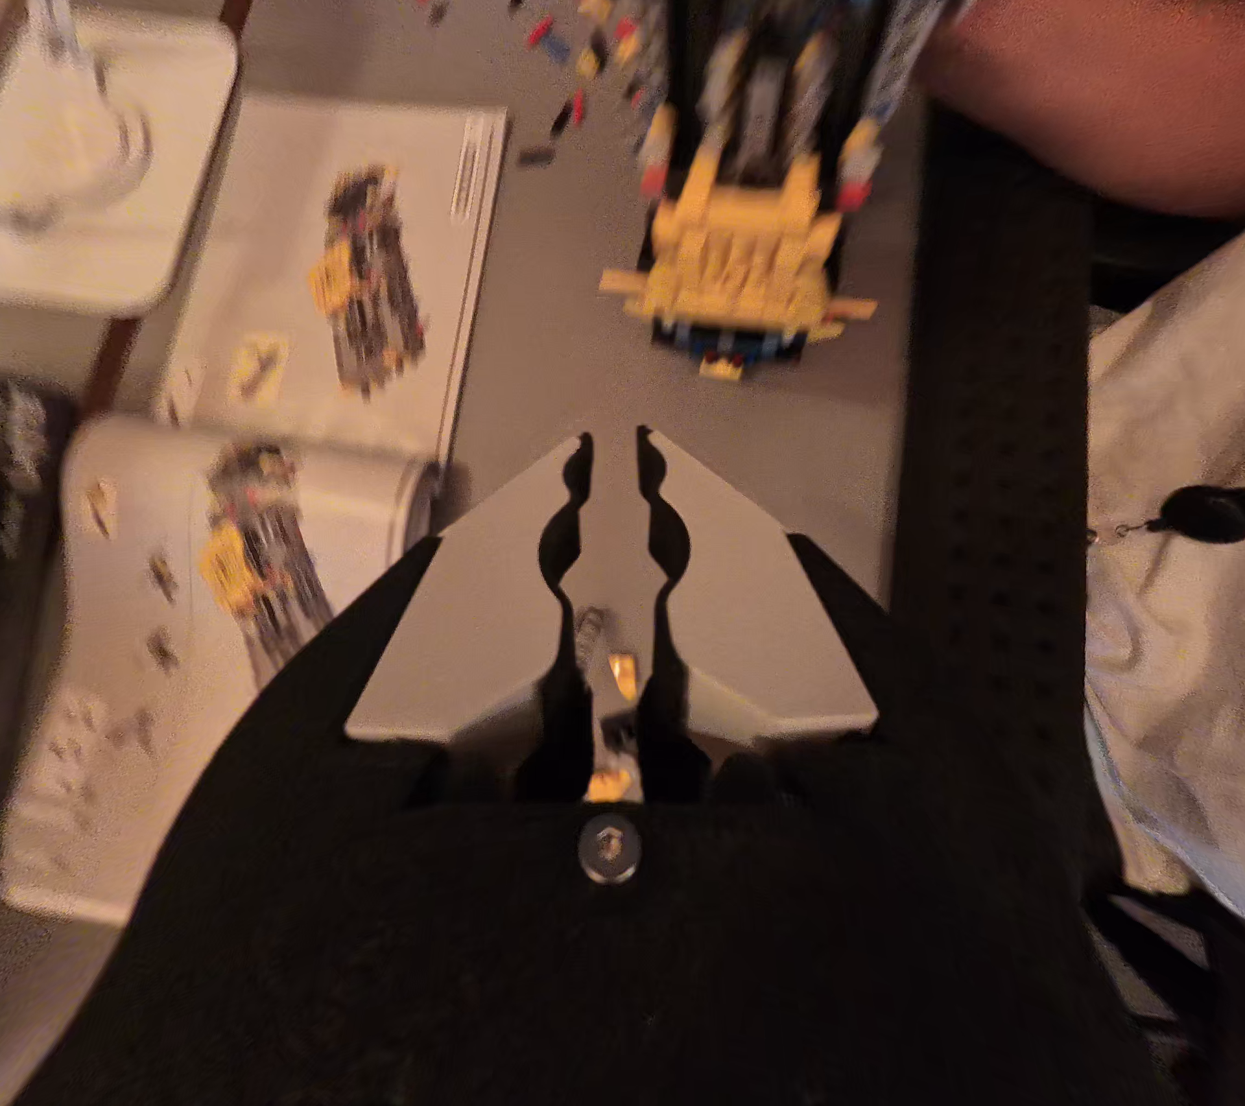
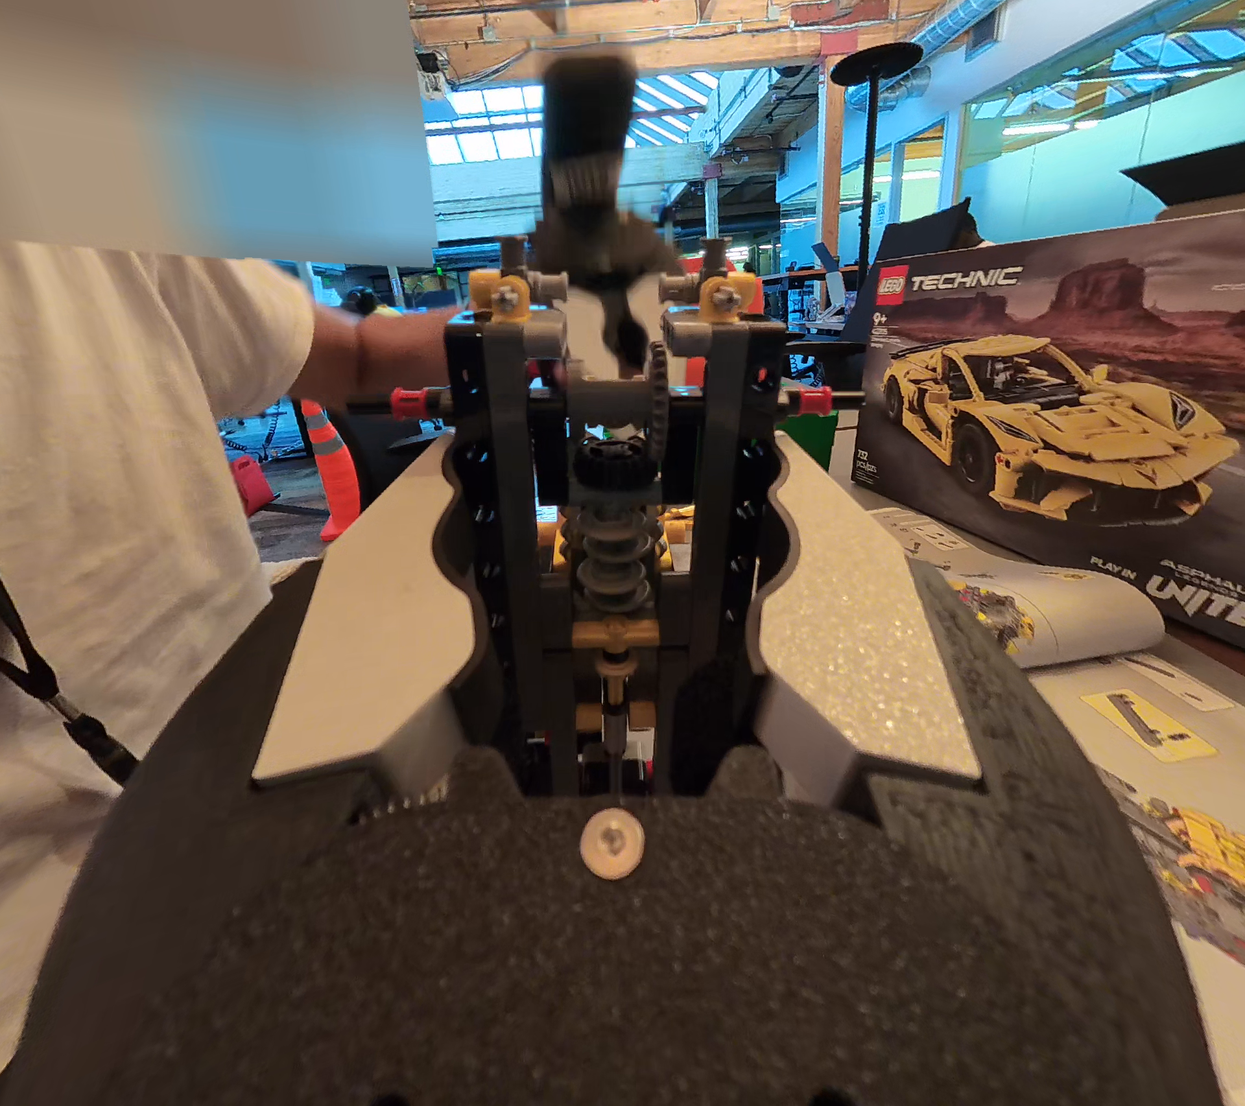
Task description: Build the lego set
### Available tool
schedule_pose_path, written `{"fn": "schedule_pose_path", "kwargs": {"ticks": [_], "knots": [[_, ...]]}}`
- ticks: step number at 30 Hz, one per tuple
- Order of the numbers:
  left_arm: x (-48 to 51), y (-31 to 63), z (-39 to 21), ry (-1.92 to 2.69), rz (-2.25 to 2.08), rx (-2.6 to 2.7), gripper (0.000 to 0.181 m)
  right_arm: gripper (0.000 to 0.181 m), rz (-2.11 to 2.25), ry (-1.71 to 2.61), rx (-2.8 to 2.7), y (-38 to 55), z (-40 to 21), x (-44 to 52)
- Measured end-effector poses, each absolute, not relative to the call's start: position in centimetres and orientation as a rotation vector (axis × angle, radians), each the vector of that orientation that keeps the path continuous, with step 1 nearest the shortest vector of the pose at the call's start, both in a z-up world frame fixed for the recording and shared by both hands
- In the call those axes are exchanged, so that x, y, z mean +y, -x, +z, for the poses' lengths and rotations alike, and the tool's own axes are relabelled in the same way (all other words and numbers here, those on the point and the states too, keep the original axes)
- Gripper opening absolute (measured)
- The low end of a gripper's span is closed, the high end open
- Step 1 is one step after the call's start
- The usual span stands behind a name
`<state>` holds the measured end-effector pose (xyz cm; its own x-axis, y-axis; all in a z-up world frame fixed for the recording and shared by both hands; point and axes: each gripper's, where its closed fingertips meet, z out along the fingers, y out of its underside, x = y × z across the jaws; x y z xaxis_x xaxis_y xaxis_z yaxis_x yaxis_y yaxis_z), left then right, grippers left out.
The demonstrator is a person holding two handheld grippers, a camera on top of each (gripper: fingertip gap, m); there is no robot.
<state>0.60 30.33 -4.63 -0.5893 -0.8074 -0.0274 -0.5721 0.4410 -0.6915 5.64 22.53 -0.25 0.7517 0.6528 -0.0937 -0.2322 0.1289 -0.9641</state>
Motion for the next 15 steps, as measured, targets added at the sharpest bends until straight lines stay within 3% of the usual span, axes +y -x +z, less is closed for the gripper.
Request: {"fn": "schedule_pose_path", "kwargs": {"ticks": [6,15], "knots": [[39.6,6.2,-13.9,1.652,-0.718,2.202,0.031,0.084,0.685,1.277,-0.375,-6.0,-0.2,22.6],[48.4,12.7,-16.0,1.996,-0.686,1.903,0.031,0.084,0.663,1.282,-0.386,-5.1,-0.1,23.1]]}}
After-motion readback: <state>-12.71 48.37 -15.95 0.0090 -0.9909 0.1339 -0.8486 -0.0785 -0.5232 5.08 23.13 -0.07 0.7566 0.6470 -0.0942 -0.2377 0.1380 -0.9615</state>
